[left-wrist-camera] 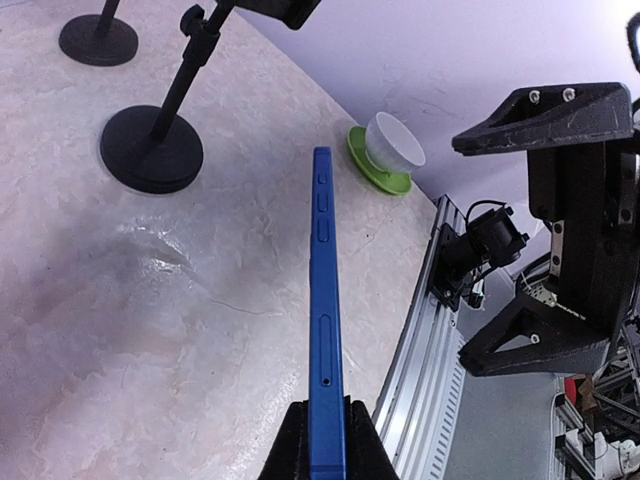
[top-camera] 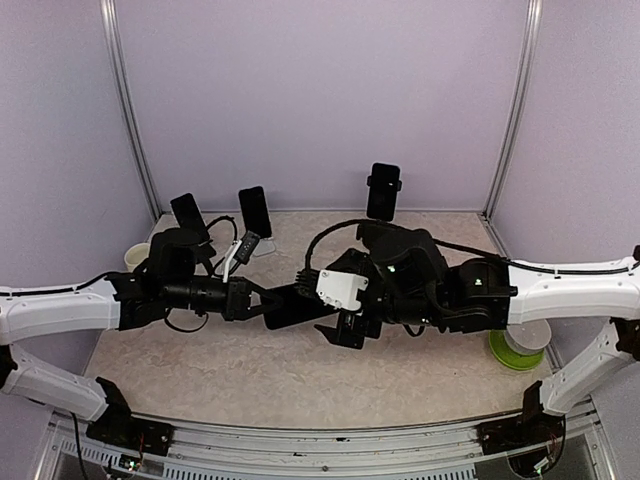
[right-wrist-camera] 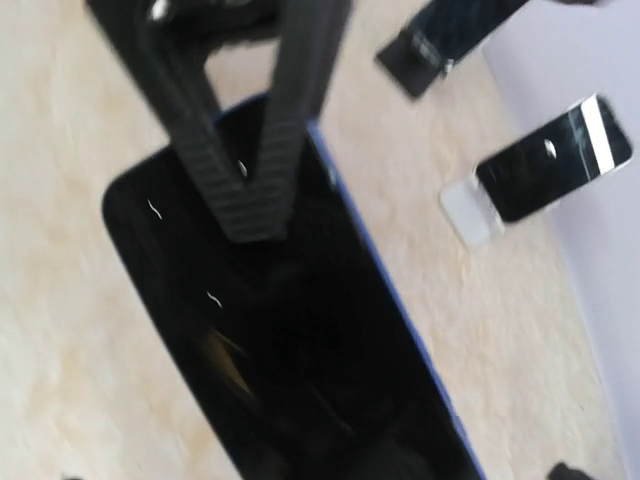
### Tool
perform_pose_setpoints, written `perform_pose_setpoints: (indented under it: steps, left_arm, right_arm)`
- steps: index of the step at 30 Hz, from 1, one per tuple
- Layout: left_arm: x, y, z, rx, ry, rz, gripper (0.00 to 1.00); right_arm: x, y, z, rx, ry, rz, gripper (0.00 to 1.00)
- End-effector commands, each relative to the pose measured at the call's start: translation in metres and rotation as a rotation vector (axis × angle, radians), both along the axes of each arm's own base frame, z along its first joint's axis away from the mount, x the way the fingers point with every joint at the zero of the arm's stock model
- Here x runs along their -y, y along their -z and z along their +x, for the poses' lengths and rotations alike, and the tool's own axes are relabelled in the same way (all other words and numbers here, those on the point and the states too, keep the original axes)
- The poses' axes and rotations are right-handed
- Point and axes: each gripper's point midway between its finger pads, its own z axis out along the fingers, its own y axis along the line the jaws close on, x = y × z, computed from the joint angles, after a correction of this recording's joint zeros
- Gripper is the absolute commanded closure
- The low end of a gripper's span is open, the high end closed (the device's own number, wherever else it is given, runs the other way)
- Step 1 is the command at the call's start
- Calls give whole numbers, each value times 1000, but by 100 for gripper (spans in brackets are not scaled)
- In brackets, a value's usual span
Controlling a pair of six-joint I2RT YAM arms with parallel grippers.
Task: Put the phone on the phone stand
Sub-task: Pass from the right arm to the left, then pass from the left arm to the right
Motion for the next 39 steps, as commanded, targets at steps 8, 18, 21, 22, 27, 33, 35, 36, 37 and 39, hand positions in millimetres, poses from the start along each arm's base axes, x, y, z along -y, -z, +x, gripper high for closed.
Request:
perform_pose_setpoints:
  steps: [8, 18, 21, 22, 27, 33, 35, 36, 37, 39]
  left_arm:
    - [-17, -67, -9, 244, -54, -182, 100]
    - [-24, -93, -24, 332, -39, -267, 100]
    - [-28, -105, -30, 379, -35, -313, 100]
    - [-29, -108, -31, 394, -43, -327, 100]
    - [-41, -123, -37, 461, -83, -391, 100]
    - [-48, -133, -50, 525, -93, -463, 100]
    - [-49, -135, -52, 541, -101, -471, 100]
    - [-49, -136, -53, 549, -105, -476, 100]
    - [-49, -137, -54, 555, -107, -482, 100]
    - [-49, -138, -55, 564, -110, -491, 100]
  right_arm:
    - [35, -105, 2, -175, -50, 586, 0]
    - [59, -125, 17, -294, -36, 793, 0]
    - [64, -130, 19, -359, -63, 880, 0]
    - [65, -131, 19, -375, -76, 905, 0]
    - [63, -129, 17, -464, -140, 994, 1]
    - [58, -127, 12, -542, -218, 1076, 3]
    - [58, -129, 11, -583, -239, 1111, 4]
    - [57, -130, 10, -594, -252, 1123, 4]
    - [56, -130, 10, -610, -262, 1132, 5]
    - [54, -134, 8, -624, -291, 1153, 6]
